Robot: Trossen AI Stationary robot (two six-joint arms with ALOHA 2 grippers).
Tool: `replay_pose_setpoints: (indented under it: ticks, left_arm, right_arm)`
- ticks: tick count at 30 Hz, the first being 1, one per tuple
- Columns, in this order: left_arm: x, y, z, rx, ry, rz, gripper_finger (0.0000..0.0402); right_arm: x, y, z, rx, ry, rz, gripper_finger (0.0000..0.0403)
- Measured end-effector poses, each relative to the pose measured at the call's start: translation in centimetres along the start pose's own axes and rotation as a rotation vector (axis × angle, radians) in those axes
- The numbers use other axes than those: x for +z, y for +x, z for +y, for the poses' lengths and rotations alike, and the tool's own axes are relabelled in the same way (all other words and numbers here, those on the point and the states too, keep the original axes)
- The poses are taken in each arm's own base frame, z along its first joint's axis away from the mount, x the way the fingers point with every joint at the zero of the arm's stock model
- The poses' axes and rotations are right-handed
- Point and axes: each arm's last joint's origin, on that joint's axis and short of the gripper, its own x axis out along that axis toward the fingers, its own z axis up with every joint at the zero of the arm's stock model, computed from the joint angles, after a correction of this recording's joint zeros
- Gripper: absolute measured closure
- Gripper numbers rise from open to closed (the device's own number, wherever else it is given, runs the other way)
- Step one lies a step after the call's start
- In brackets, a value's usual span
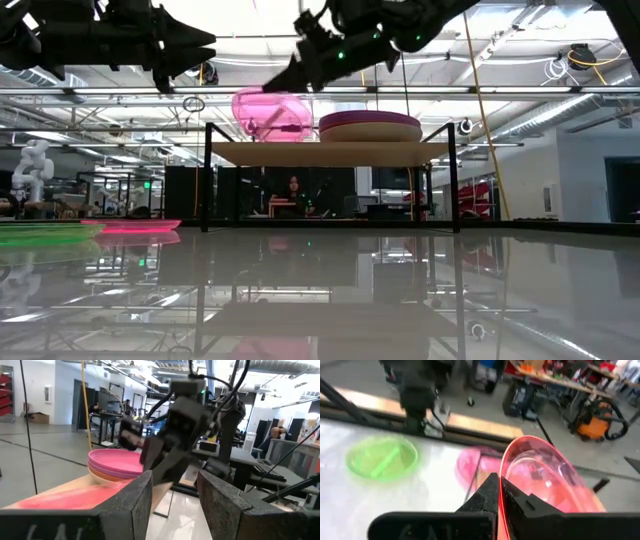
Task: Place and stack plates onto a shelf
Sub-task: Put the right pink transparent plate on the shelf, then stack the pink transparent plate on top of the pink transparent plate on the shelf
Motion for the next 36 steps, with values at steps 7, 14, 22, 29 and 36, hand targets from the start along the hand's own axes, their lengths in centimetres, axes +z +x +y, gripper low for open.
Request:
replay_pose_setpoints:
  ticks: [7, 14, 22, 29, 36]
  left_arm:
    - [0.0, 0.0, 0.0, 0.0, -0.005, 0.0, 0.0241]
    - [0.0, 0.0, 0.0, 0.0, -0.013, 0.002, 0.0241]
    - [0.0, 0.0, 0.0, 0.0, -0.016, 0.002, 0.0241]
    - [0.0, 0.0, 0.0, -0.001, -0.017, 0.004, 0.0241]
    - [-0.1, 0.0, 0.0, 0.001, -0.017, 0.012, 0.0241]
  right_arm:
    - [-1.7, 1.2, -0.1, -0.074, -0.025, 0.078, 0.0403]
    - [-2.6, 1.4, -0.7, -0.082, -0.013, 0.11, 0.0402]
    - [-2.2, 1.3, -0.8, -0.09, -0.003, 0.078, 0.0357]
    - [-1.8, 1.0, -0.8, -0.093, 0.017, 0.069, 0.0303]
    - [1.7, -1.8, -0.2, -0.088, -0.006, 0.005, 0.0284]
